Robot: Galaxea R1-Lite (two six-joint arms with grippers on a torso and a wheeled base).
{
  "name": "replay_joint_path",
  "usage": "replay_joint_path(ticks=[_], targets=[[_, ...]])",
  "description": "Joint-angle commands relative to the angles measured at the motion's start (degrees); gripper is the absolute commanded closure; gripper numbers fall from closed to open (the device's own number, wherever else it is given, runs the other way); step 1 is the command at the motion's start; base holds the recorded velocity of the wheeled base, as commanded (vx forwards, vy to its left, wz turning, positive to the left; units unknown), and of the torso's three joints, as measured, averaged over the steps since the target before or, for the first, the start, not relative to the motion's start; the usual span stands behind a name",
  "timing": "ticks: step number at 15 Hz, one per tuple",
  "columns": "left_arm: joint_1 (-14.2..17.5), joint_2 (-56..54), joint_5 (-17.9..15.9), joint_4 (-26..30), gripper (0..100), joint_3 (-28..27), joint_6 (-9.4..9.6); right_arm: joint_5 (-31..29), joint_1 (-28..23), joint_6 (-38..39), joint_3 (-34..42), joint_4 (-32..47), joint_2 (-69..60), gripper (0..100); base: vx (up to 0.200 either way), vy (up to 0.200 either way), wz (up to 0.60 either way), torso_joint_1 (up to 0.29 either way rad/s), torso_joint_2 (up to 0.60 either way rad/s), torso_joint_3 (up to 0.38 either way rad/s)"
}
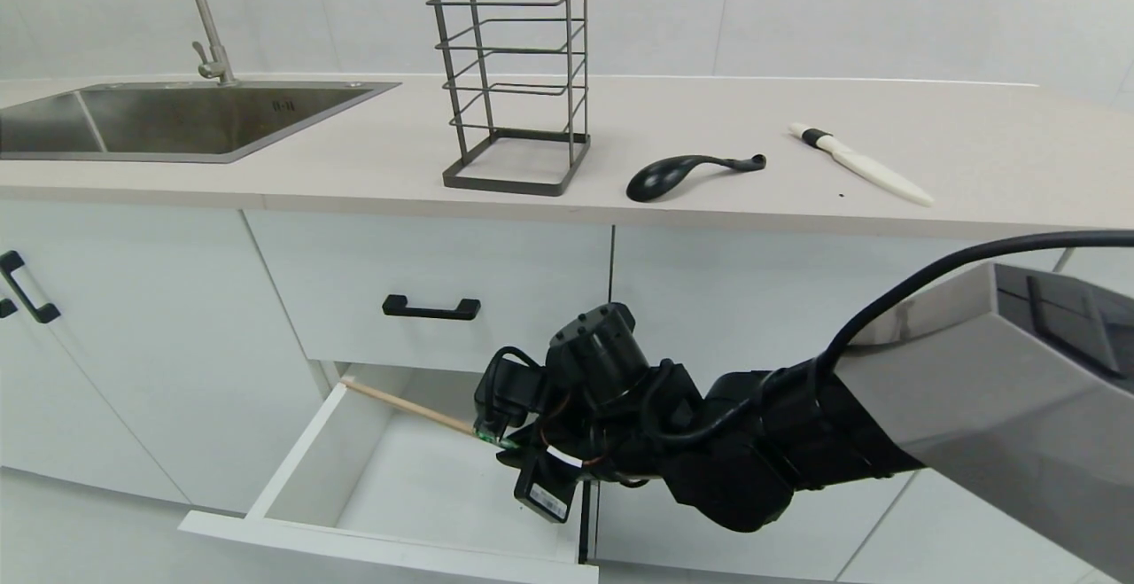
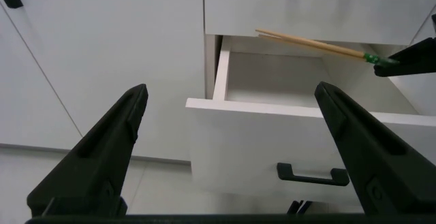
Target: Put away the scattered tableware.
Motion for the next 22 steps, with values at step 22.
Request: replay_joint_path(ticks=[22], targets=[[0.0, 0.07, 0.0, 0.0, 0, 0.0, -0.03, 0.04, -1.06, -0.06, -17.7, 4.47, 18.26, 100, 0.0, 0.0, 0.0, 0.0, 0.0, 0.0]])
